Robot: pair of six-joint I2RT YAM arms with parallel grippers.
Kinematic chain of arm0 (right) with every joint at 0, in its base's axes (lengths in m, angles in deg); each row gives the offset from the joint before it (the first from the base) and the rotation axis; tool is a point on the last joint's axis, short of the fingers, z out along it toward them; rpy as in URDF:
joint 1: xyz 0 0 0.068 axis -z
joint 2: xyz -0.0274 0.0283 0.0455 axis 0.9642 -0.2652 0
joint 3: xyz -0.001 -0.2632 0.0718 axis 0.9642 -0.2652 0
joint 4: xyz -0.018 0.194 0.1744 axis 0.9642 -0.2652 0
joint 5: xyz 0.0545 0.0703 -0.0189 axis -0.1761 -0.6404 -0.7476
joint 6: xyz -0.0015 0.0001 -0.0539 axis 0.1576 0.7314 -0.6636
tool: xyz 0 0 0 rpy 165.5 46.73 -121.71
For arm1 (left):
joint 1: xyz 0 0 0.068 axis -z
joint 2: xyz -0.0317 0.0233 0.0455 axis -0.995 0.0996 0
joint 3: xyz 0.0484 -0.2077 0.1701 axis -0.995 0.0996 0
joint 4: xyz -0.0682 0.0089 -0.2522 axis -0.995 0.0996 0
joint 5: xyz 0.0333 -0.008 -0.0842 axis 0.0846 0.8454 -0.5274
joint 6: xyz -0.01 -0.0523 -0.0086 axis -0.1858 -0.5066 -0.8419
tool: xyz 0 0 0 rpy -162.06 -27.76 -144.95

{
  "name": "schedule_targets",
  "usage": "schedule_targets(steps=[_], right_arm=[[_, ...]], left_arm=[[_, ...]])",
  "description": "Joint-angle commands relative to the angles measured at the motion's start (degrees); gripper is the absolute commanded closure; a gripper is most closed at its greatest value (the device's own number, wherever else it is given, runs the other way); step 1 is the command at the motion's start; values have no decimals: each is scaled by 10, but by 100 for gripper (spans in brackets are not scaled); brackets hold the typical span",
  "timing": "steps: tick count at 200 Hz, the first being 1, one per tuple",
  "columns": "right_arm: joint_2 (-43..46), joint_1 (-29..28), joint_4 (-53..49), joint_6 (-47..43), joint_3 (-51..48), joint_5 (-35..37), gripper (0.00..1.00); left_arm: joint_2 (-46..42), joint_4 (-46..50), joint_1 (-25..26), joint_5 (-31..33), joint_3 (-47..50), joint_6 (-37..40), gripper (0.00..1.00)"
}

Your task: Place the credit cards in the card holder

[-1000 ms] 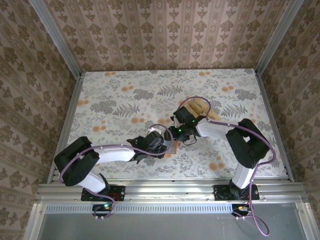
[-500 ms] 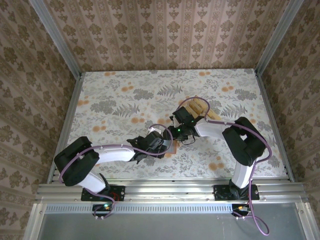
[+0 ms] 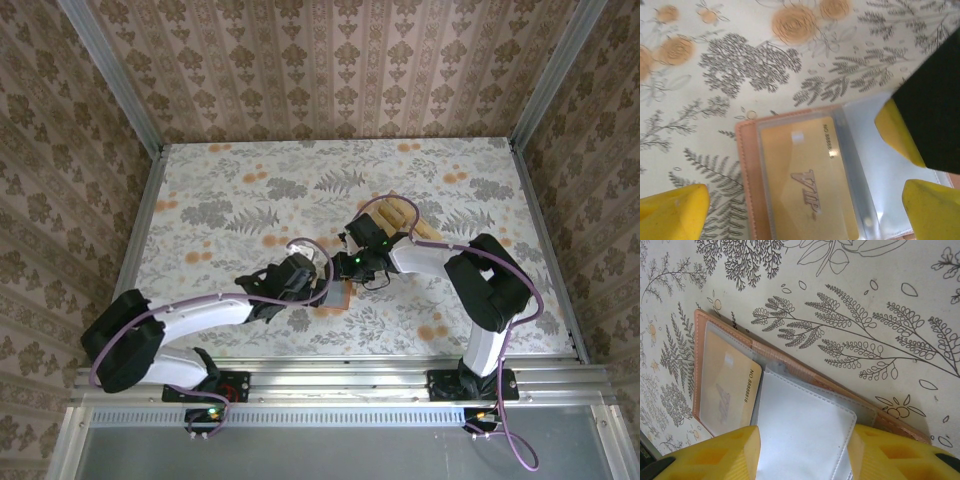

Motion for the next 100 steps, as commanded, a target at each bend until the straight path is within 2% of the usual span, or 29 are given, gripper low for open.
schedule_targets(steps=[1, 100], right_arm=[[-1, -1, -7, 9, 5, -17, 50], [19, -28, -49, 8, 43, -7, 50]], left_arm=[[-29, 24, -17, 8, 10, -7, 0], [-117, 36, -104, -16, 71, -14, 0]])
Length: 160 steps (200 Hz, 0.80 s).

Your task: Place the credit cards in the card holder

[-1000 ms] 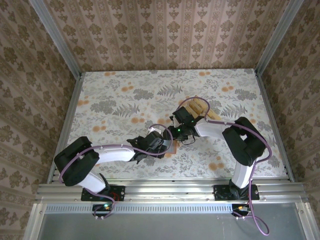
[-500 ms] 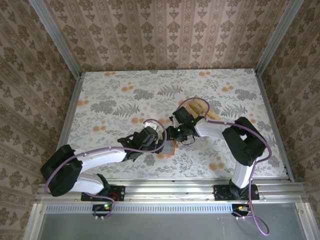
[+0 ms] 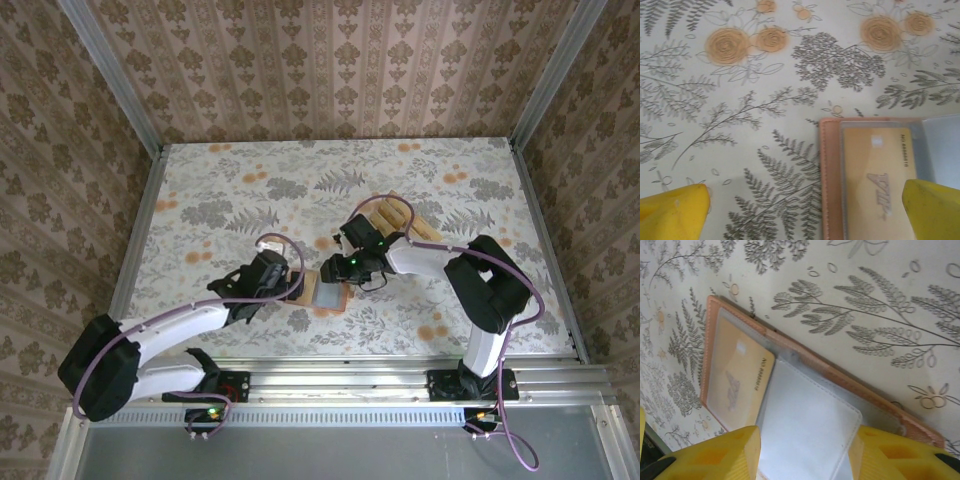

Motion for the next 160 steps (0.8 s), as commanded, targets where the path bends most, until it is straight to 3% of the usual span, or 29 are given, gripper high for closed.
schedule_targets(steps=[1, 81, 160], right_arm=[[17, -7, -29, 7, 26, -6, 50], [-17, -42, -49, 13, 84, -1, 50], [-112, -76, -48, 28, 167, 2, 50]], left_arm=[[-18, 12, -12, -12, 8, -8, 0], [-57, 9, -46, -21, 25, -9, 0], [-117, 32, -73, -24, 34, -4, 0]])
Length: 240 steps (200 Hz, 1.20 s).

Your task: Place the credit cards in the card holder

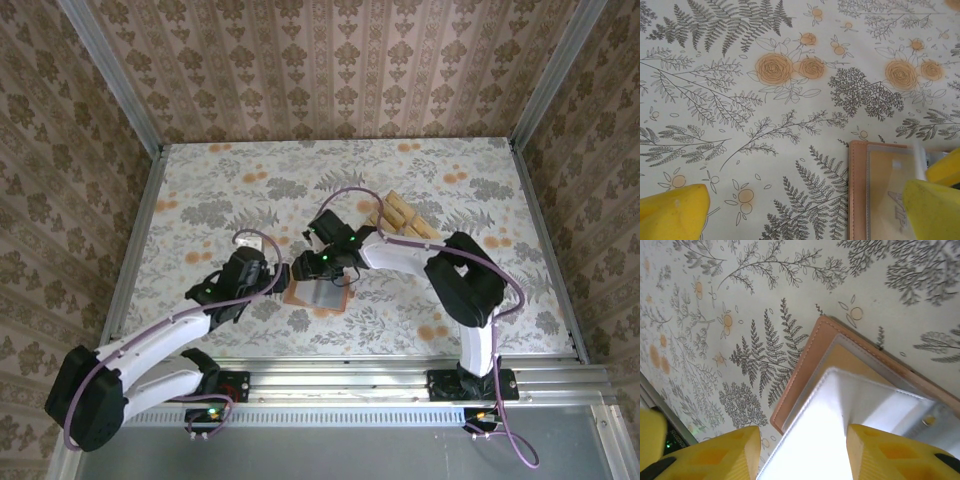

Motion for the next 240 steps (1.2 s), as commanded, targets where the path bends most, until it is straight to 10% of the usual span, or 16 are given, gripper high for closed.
schedule_targets(steps=[1, 240], right_arm=[[-29, -7, -14, 13, 26, 2, 50], [75, -32, -80, -51, -59, 97, 54]], left_arm=[[-19, 18, -6, -3, 11, -5, 0], [39, 14, -8, -12, -4, -13, 0]])
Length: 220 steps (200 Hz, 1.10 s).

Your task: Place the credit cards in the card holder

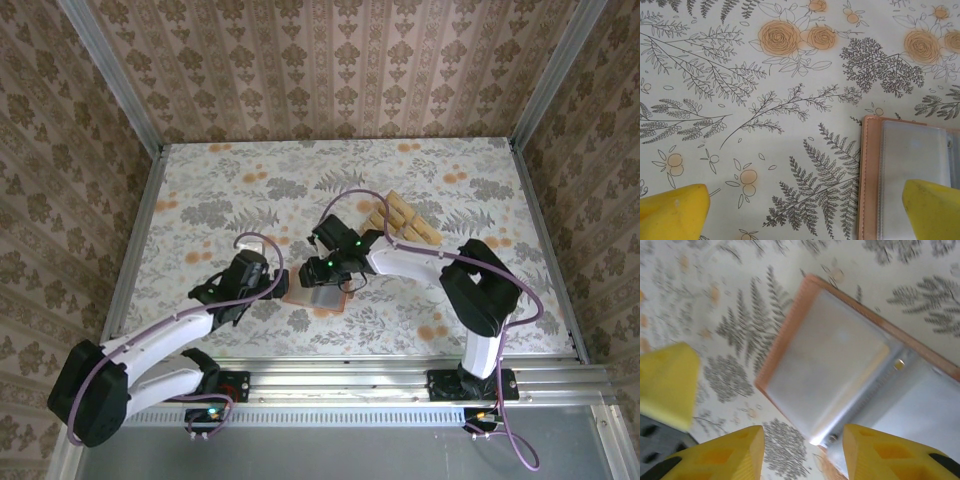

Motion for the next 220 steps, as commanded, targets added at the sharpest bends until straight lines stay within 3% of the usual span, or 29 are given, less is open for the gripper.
schedule_targets(steps=[1, 37, 107, 168, 194, 220], right_arm=[[7, -17, -32, -29, -12, 50, 54], [27, -24, -44, -35, -34, 87, 55], [162, -23, -113, -42, -86, 204, 49], [142, 5, -119, -36, -124, 212, 47], [117, 15, -99, -38, -124, 205, 50], [100, 25, -88, -40, -121, 194, 63]], left_arm=[[12, 6, -5, -2, -17, -2, 0], [36, 3, -6, -9, -28, -3, 0], [72, -15, -6, -25, -38, 0, 0], [96, -28, -3, -36, -45, 1, 0], [103, -33, 1, -36, -45, 0, 0], [112, -38, 6, -37, -47, -1, 0]])
